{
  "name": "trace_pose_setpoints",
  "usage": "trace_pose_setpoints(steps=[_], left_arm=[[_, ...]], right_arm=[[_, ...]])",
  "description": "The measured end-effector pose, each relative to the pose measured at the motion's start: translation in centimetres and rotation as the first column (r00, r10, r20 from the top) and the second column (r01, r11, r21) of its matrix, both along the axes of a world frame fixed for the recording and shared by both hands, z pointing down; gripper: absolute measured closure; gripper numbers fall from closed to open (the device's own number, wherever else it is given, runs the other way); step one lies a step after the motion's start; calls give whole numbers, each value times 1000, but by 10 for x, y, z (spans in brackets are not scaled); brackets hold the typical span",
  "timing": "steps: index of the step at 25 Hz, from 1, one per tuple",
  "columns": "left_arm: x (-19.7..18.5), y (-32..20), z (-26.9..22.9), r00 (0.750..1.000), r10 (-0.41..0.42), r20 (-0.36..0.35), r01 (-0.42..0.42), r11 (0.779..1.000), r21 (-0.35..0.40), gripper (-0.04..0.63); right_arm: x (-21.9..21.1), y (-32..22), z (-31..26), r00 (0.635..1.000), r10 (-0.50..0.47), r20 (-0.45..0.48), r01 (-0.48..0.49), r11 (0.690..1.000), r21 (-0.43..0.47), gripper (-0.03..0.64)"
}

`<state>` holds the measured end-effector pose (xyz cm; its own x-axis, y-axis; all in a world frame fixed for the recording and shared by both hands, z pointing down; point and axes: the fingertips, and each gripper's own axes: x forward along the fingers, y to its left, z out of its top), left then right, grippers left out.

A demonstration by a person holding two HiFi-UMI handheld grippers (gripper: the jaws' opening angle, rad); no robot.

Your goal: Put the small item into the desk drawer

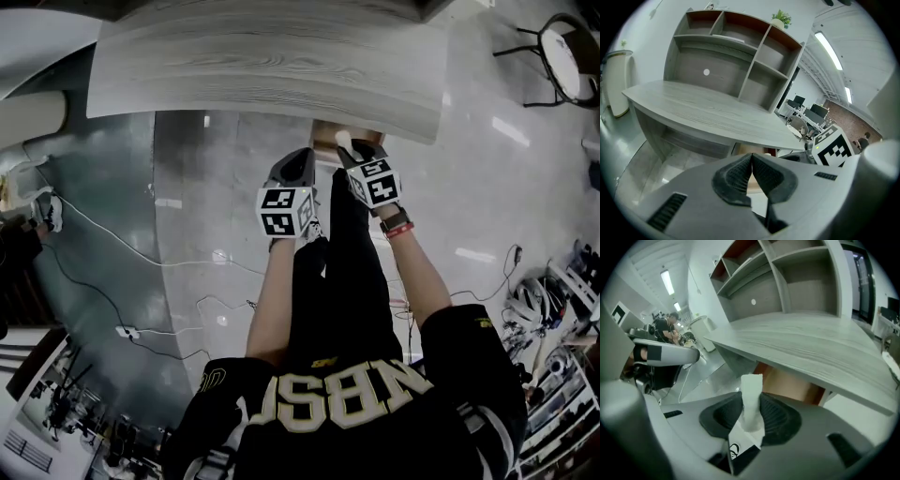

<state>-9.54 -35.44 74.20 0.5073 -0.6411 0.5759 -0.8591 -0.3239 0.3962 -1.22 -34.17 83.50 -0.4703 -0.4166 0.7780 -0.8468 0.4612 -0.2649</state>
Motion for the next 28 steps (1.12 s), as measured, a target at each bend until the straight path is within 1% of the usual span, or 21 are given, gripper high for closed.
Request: trace_pose_setpoints(steps=[3, 6, 10, 13, 15, 17, 18, 19, 21, 26, 28], left_arm=[[-3, 0, 6, 1000, -10, 0, 10, 1000, -11, 580], [-8, 0, 12, 1000, -14, 1, 14, 1000, -20, 580], [-13, -2, 23, 999, -27, -17, 26, 999, -46, 580], [-17, -1, 30, 999, -33, -21, 32, 998, -60, 580], [-19, 0, 33, 999, -36, -20, 35, 997, -62, 580], [-19, 0, 34, 999, -43, -24, 41, 997, -63, 580], [-19, 0, 34, 998, -48, -27, 46, 997, -65, 580], [-19, 1, 35, 998, -52, -29, 50, 997, -67, 580], [-20, 2, 38, 998, -60, -29, 57, 996, -71, 580], [-22, 8, 47, 998, -58, -32, 55, 994, -91, 580], [-23, 8, 47, 998, -58, -31, 55, 994, -91, 580]], right_arm=[[-4, -1, 14, 996, -66, -54, 66, 998, 3, 491], [-6, -1, 29, 987, -120, -105, 120, 993, -11, 491], [-6, -5, 48, 981, -155, -115, 152, 988, -30, 491], [-7, -5, 60, 973, -180, -147, 176, 984, -40, 491], [-4, -6, 68, 950, -224, -217, 221, 975, -40, 491], [0, -6, 77, 905, -289, -312, 290, 956, -45, 491], [1, -6, 81, 886, -314, -342, 316, 947, -52, 491], [1, -6, 85, 876, -328, -353, 329, 942, -60, 491], [0, -7, 92, 879, -331, -343, 324, 943, -78, 489], [-4, -9, 108, 914, -287, -287, 262, 957, -121, 488], [-7, -9, 112, 915, -287, -285, 258, 957, -134, 488]])
